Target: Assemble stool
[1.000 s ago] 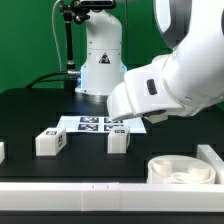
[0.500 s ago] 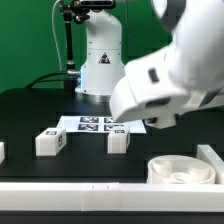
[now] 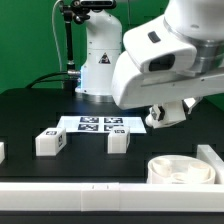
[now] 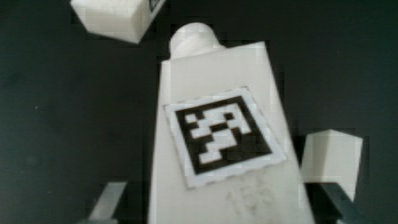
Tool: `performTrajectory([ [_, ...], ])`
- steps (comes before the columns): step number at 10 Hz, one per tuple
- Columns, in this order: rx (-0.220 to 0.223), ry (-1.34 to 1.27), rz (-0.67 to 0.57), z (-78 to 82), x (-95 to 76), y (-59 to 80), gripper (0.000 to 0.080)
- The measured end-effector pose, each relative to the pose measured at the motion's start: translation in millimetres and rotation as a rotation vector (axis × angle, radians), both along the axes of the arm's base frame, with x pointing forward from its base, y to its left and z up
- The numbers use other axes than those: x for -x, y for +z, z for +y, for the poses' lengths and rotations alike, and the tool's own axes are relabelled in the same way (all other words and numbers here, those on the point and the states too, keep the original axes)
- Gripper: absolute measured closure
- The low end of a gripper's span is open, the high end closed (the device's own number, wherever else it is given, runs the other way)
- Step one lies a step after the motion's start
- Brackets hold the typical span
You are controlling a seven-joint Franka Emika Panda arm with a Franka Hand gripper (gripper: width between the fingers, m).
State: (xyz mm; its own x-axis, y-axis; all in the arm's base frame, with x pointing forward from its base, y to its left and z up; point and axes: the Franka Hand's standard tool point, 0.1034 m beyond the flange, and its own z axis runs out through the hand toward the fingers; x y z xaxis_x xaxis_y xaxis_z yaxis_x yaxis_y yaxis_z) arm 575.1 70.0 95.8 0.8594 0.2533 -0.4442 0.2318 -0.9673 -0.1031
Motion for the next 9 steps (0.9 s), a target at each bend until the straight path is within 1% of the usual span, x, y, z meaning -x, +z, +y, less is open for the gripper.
performTrajectory([
  [1,-0.036,-0.057,-0.095,1.5,-2.5,-6.9,0.0473],
  [2,-0.039,-0.113,-0.107,-1.6,6.6,-5.0,0.0473],
  [3,-0.058,-0.163,-0.181,-1.5,0.5,-1.2,0.0473],
  [4,-0.081,-0.228,-0.244,-2.5,1.0,5.1,0.0472],
  [5,-0.097,-0.271,-0.273,-6.0,2.0,9.4,0.0472],
  [6,-0.096,-0.277,-0.362,-8.5,-6.2,8.2,0.0472],
  [8,-0.087,-0.286,-0.512,-12.6,-9.4,6.5,0.0472],
  [9,-0.086,-0.293,-0.545,-14.0,-10.4,5.9,0.0472],
])
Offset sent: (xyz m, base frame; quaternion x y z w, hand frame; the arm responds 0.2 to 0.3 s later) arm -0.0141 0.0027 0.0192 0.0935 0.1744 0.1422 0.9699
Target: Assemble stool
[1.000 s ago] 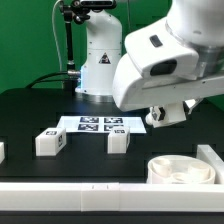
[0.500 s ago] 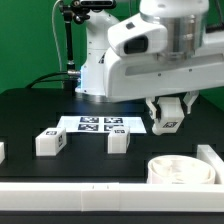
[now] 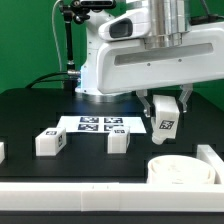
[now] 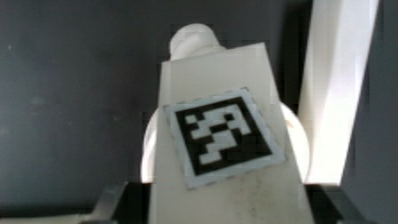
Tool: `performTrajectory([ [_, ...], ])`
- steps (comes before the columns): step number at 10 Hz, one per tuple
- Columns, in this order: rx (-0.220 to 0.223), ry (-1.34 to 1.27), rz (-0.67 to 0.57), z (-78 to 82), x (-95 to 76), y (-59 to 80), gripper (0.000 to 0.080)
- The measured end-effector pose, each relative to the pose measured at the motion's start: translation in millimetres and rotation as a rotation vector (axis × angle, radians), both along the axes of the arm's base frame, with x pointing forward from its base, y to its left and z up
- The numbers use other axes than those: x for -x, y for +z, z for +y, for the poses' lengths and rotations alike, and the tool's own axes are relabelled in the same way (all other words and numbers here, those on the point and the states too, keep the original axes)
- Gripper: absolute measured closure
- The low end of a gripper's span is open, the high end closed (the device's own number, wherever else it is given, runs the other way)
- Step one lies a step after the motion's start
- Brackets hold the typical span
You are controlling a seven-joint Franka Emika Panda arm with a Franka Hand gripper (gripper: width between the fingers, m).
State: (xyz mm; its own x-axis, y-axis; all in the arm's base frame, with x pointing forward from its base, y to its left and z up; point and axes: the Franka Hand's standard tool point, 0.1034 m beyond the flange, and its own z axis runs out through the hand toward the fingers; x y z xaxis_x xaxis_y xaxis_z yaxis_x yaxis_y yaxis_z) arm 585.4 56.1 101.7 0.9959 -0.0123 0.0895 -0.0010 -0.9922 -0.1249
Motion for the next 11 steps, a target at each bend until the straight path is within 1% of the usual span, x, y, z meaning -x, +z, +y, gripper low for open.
performTrajectory([
  [2,-0.016,-0.065,-0.108,-4.5,-19.7,15.3,0.0472],
  [3,-0.015,-0.078,-0.143,-5.9,-24.6,18.2,0.0472],
  [4,0.008,-0.087,-0.245,-9.8,-29.2,19.4,0.0472],
  [5,0.024,-0.094,-0.304,-12.0,-26.0,17.0,0.0472],
  [6,0.028,-0.095,-0.31,-12.4,-24.0,14.7,0.0472],
  [7,0.025,-0.095,-0.314,-12.1,-28.4,16.9,0.0472],
  [8,0.023,-0.095,-0.331,-12.2,-40.8,20.0,0.0472],
  [9,0.026,-0.079,-0.349,-13.5,-53.5,16.8,0.0472],
  [10,0.023,-0.08,-0.381,-8.6,-65.9,15.4,0.0472],
  [11,0.024,-0.071,-0.383,1.4,-67.2,14.8,0.0472],
])
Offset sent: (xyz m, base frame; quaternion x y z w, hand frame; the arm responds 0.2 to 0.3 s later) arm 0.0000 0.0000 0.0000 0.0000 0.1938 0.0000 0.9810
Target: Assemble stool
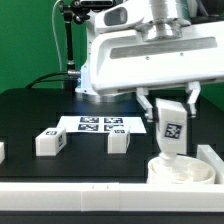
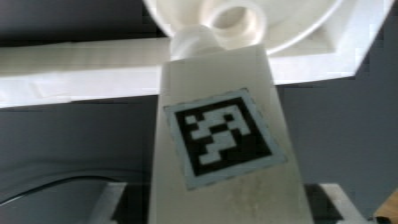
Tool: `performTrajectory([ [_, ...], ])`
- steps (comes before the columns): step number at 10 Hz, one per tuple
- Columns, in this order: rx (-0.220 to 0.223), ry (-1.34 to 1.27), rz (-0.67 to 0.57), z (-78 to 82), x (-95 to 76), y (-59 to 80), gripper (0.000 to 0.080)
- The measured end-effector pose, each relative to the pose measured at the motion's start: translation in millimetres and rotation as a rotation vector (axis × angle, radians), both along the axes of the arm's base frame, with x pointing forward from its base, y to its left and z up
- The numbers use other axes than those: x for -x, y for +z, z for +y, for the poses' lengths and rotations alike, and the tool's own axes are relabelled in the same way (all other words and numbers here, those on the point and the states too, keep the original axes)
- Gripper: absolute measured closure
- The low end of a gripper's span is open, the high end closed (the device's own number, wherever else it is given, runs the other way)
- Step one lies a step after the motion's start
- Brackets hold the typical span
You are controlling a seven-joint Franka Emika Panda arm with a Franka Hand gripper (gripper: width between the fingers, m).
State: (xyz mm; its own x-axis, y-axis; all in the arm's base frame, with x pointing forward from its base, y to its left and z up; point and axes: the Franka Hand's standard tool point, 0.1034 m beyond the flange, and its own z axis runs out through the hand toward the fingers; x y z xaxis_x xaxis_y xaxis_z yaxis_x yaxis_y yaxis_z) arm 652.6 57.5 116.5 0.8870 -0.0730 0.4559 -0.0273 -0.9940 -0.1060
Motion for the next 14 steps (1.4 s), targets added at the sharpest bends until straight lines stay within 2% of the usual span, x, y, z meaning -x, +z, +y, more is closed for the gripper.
performTrajectory([
  [2,0.006,0.0,0.001,-3.7,0.6,-0.8,0.0472],
  [4,0.005,0.007,0.008,1.6,2.7,-5.9,0.0472],
  [6,0.0,0.011,0.002,5.9,-6.8,-6.1,0.0472],
  [9,0.001,0.013,0.009,9.3,-4.5,-16.4,0.0472],
  [14,0.002,0.017,0.014,11.7,-3.3,-20.0,0.0472],
])
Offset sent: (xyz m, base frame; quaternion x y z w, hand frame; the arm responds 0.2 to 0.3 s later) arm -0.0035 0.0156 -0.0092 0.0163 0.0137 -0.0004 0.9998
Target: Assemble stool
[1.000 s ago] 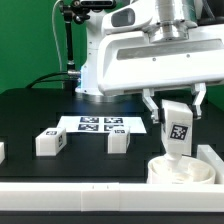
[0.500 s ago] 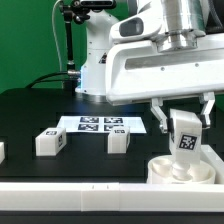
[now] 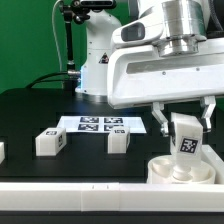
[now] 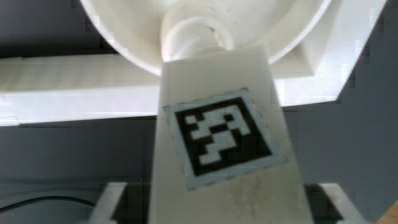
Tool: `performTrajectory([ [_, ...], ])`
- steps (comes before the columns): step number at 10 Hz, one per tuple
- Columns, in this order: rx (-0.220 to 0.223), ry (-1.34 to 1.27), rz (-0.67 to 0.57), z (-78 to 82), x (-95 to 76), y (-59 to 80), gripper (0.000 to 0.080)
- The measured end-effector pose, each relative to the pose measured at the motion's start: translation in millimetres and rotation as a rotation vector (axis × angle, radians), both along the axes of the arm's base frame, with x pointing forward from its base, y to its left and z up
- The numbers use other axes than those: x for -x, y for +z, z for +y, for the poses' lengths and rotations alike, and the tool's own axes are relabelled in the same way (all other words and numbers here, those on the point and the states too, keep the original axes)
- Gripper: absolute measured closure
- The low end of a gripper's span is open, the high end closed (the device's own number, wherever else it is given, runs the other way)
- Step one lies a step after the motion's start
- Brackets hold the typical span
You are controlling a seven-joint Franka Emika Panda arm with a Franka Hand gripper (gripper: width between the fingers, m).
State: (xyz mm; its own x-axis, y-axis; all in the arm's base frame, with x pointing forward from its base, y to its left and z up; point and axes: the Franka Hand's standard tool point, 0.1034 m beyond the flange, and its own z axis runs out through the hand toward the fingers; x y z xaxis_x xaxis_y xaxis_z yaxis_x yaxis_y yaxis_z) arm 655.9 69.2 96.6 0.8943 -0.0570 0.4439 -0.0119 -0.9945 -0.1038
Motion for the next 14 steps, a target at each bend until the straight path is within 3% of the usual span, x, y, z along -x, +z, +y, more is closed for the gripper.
performTrajectory([
  [5,0.003,-0.004,0.013,-4.0,3.1,-9.9,0.0472],
  [14,0.012,-0.017,-0.037,-5.0,8.8,-11.0,0.0472],
])
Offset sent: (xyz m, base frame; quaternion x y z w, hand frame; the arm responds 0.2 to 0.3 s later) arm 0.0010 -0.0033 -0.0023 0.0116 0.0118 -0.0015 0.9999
